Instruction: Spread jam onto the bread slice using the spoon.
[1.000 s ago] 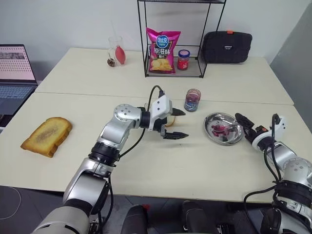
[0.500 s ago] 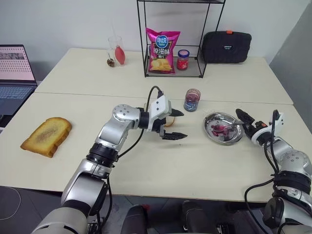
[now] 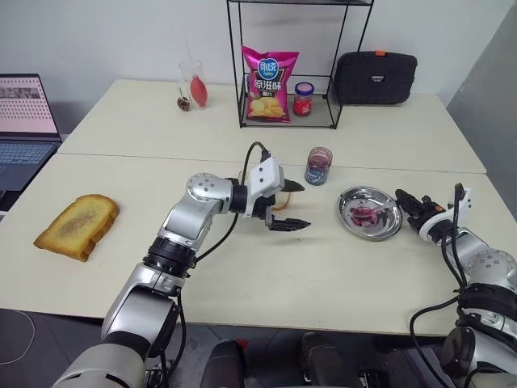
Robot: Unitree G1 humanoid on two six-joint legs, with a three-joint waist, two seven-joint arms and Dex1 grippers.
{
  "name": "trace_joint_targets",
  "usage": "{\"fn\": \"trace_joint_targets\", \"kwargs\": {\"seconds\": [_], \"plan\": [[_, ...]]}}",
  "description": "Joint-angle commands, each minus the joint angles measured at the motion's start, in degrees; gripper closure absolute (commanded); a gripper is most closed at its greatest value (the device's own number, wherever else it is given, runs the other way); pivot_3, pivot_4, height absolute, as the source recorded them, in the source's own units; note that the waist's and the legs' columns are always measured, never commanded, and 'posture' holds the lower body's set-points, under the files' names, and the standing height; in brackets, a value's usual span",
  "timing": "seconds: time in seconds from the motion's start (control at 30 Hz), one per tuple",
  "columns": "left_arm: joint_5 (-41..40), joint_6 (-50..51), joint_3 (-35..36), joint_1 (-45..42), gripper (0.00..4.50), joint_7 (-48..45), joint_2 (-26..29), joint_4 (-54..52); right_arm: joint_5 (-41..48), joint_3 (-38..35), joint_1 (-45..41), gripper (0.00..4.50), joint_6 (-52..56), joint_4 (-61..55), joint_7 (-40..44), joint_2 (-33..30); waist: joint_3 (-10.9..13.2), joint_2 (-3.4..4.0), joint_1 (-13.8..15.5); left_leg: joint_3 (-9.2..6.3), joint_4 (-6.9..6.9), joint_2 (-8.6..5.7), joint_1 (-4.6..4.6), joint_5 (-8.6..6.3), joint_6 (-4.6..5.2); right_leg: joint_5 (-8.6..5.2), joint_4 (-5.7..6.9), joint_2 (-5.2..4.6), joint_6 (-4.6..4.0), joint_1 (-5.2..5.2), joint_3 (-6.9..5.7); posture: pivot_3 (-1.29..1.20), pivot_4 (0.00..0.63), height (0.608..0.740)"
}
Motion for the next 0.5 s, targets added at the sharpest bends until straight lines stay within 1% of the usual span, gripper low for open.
{"fn": "trace_joint_targets", "kwargs": {"seconds": [0.03, 0.17, 0.27, 0.4, 0.5], "plan": [[-0.4, -1.3, 1.3, -1.2, 0.0, -0.1, 0.0, -1.2, 0.4, -1.2, -0.3, 4.43, 0.2, -1.0, 0.6, -1.3, 0.0, 0.01, 0.0, 0.02, 0.01, 0.0, 0.01, 0.0, 0.0, 0.0, 0.0, 0.0, 0.0, 0.01, 0.01, 0.0, 0.15, 0.74], [-0.4, -1.9, 1.5, -1.4, 0.0, -0.2, 0.3, -0.3, 1.0, -1.5, -0.1, 4.43, 0.8, -2.5, 0.6, -1.6, 0.0, 0.01, 0.0, -0.01, 0.03, 0.0, 0.01, 0.0, 0.0, 0.0, 0.01, 0.0, 0.0, 0.03, -0.01, 0.0, 0.15, 0.74], [-0.6, -2.0, 1.9, -1.5, 0.0, 0.0, 0.4, 0.0, 2.6, -1.9, -0.2, 4.43, 2.4, -6.2, 0.0, -1.9, 0.0, 0.01, 0.0, -0.01, 0.02, 0.0, 0.01, 0.0, 0.0, 0.0, 0.01, 0.0, 0.0, 0.02, -0.01, 0.0, 0.15, 0.74], [-3.1, 1.1, 4.2, -0.5, 0.0, 0.4, 1.1, -1.4, 5.6, -1.4, -1.0, 4.43, 6.1, -16.8, -2.6, -2.3, 0.1, 0.18, 0.0, 0.01, 0.01, 0.0, -0.02, 0.0, 0.0, 0.0, 0.01, 0.0, 0.0, -0.03, 0.02, 0.0, 0.15, 0.74], [-6.0, 5.2, 6.5, 1.0, 0.0, 0.8, 1.7, -4.0, 8.6, -2.2, -3.7, 4.43, 7.8, -22.1, -7.0, -1.6, 0.1, 0.2, -0.1, 0.0, 0.0, 0.03, -0.02, 0.0, 0.0, 0.0, 0.03, 0.02, 0.0, -0.05, 0.0, 0.0, 0.15, 0.74]]}}
